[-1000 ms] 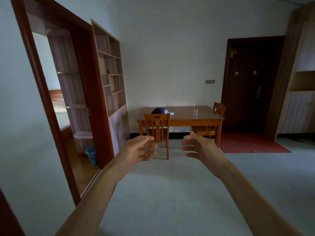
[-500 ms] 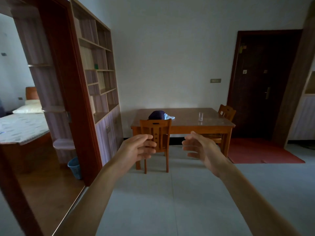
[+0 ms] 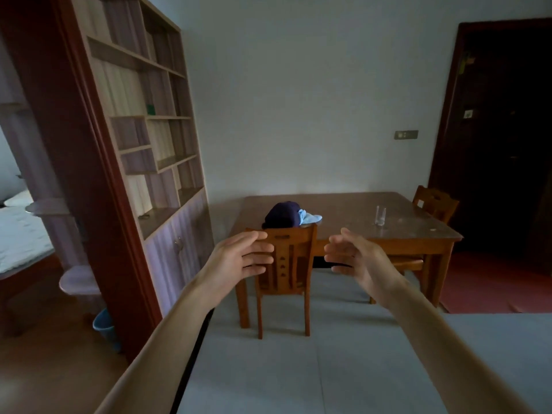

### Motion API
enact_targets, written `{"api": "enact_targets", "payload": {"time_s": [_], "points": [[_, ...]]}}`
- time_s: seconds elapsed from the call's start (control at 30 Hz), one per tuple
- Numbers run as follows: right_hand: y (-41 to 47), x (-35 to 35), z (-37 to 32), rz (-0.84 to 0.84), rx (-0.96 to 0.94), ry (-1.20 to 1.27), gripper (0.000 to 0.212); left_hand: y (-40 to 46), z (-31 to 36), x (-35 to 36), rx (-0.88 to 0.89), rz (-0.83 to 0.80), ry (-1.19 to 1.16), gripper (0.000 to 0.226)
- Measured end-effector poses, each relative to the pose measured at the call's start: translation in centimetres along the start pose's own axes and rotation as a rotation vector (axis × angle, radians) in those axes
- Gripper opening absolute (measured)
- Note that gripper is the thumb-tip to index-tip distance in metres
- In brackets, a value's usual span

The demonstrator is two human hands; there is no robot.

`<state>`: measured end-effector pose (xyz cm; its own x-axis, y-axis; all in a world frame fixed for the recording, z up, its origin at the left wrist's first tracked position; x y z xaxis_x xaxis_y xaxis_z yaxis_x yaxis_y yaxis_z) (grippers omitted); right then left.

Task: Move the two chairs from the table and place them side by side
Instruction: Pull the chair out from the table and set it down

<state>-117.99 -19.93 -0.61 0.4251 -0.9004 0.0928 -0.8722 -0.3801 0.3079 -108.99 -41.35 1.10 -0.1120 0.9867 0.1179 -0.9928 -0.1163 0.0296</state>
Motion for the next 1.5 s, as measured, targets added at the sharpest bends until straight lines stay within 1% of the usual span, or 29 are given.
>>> {"api": "enact_targets", "payload": {"time_s": [0.17, 0.3, 0.43, 0.57, 0.67, 0.77, 0.83, 0.87, 1.03, 1.13, 1.23, 1.37, 1.5], "points": [[13.0, 0.1, 4.1, -0.060, 0.023, -0.016, 0.035, 12.1, 0.7, -3.8, 0.015, 0.006, 0.028, 0.036], [23.3, 0.5, 8.3, -0.088, 0.048, 0.004, 0.036, 22.3, -0.1, -7.8, 0.004, 0.032, 0.011, 0.036], [32.6, 0.7, 13.5, -0.079, 0.076, 0.034, 0.043, 32.2, -2.0, -11.4, -0.028, 0.015, -0.009, 0.035], [42.4, 0.6, 18.0, -0.037, 0.104, 0.056, 0.040, 42.4, -2.9, -14.6, -0.061, 0.002, -0.040, 0.035], [49.1, 0.4, 20.7, -0.034, 0.118, 0.062, 0.044, 49.7, -3.2, -16.4, -0.083, -0.012, -0.057, 0.034], [54.6, -0.7, 23.9, 0.001, 0.154, 0.059, 0.040, 56.0, -4.1, -17.5, -0.104, -0.012, -0.046, 0.031], [57.7, -1.5, 26.1, 0.036, 0.185, 0.060, 0.029, 59.8, -5.4, -18.4, -0.132, 0.005, -0.037, 0.027], [59.1, -1.8, 27.3, 0.045, 0.200, 0.058, 0.022, 61.5, -6.3, -18.8, -0.148, 0.015, -0.027, 0.024], [64.2, -2.9, 32.4, -0.005, 0.274, 0.011, 0.027, 68.1, -11.0, -19.9, -0.237, 0.066, 0.036, 0.020], [65.7, -3.4, 35.4, -0.066, 0.337, -0.056, 0.018, 70.5, -13.8, -20.4, -0.294, 0.090, 0.055, 0.020], [66.5, -3.7, 37.9, -0.102, 0.381, -0.078, 0.015, 71.7, -16.9, -21.0, -0.364, 0.095, 0.023, 0.022], [66.4, -3.7, 41.1, -0.142, 0.443, -0.119, 0.021, 72.2, -20.9, -21.6, -0.434, 0.101, -0.052, 0.020], [66.7, -4.0, 43.5, -0.140, 0.487, -0.125, 0.022, 73.1, -23.4, -22.7, -0.470, 0.099, -0.115, 0.032]]}}
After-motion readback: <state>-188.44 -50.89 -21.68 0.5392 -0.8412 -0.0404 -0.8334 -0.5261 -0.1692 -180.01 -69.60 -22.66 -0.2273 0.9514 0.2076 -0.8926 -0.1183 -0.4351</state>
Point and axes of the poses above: each hand's wrist, its own y-axis towards the middle knuckle, its own x-axis out of the palm, z = x × y, the point moved 8 cm from there along y, towards the middle knuckle, and after that the axes turned 9 degrees about -x, right-handed, at the moved point
